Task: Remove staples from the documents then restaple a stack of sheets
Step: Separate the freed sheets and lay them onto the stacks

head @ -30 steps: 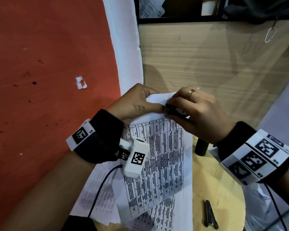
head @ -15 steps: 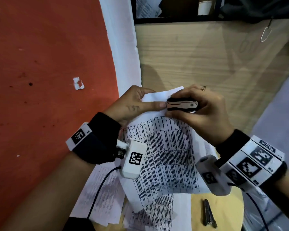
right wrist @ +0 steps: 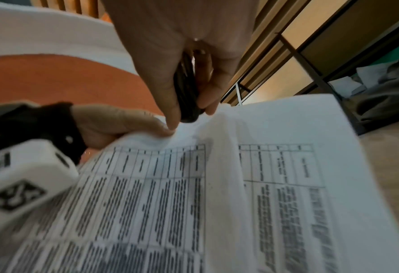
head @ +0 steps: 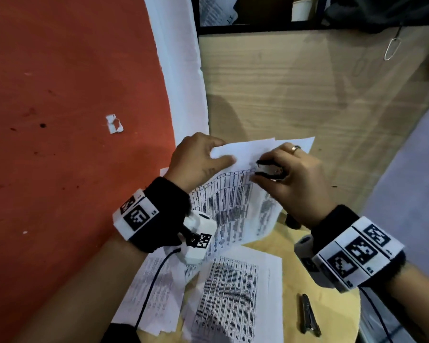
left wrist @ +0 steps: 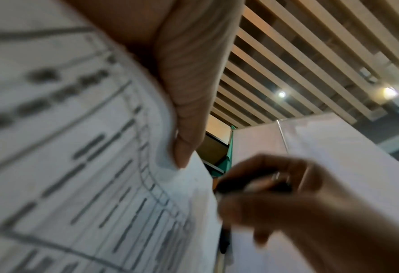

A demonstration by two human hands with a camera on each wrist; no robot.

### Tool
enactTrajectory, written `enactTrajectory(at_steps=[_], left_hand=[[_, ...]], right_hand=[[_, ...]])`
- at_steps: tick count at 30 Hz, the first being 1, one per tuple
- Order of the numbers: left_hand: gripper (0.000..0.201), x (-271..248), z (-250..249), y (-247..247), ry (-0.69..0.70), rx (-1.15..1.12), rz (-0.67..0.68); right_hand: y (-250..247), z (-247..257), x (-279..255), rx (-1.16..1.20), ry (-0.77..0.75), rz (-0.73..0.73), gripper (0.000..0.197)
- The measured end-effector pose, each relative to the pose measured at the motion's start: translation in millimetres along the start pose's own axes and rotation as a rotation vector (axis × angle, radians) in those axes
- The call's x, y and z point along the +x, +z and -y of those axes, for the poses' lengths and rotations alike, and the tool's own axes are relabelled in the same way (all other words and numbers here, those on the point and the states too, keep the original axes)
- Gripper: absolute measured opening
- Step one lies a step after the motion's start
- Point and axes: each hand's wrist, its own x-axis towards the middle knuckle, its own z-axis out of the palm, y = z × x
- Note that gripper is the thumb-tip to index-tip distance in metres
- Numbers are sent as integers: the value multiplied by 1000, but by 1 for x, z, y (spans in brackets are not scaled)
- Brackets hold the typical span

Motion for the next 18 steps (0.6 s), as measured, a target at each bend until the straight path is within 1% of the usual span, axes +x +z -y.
enactTrajectory(at_steps=[2, 4, 7, 10, 12, 14, 17, 18], left_hand=[[28, 1, -2, -2, 4, -7, 41], [26, 4, 0, -2, 14, -14, 43], [20, 7, 6, -3, 11, -30, 64], [24, 8, 13, -6, 10, -68, 98], [19, 7, 17, -8, 10, -96, 136], [15, 6, 19, -10, 21, -142, 166], [12, 3, 18, -12, 59, -179, 172], [14, 2, 17, -13, 81, -189, 178]], right_hand=[[5, -6, -6, 0, 90, 81, 30], [7, -11, -9, 11, 169, 143, 39], [3, -19, -6, 6, 186, 184, 44], [-8, -25, 4, 20, 207, 230, 46], [-18, -29, 13, 99, 263, 318, 45], [-27, -34, 23, 194, 261, 406, 45], [-34, -33, 34, 308, 254, 561, 44], [-35, -31, 36, 332, 259, 589, 43]])
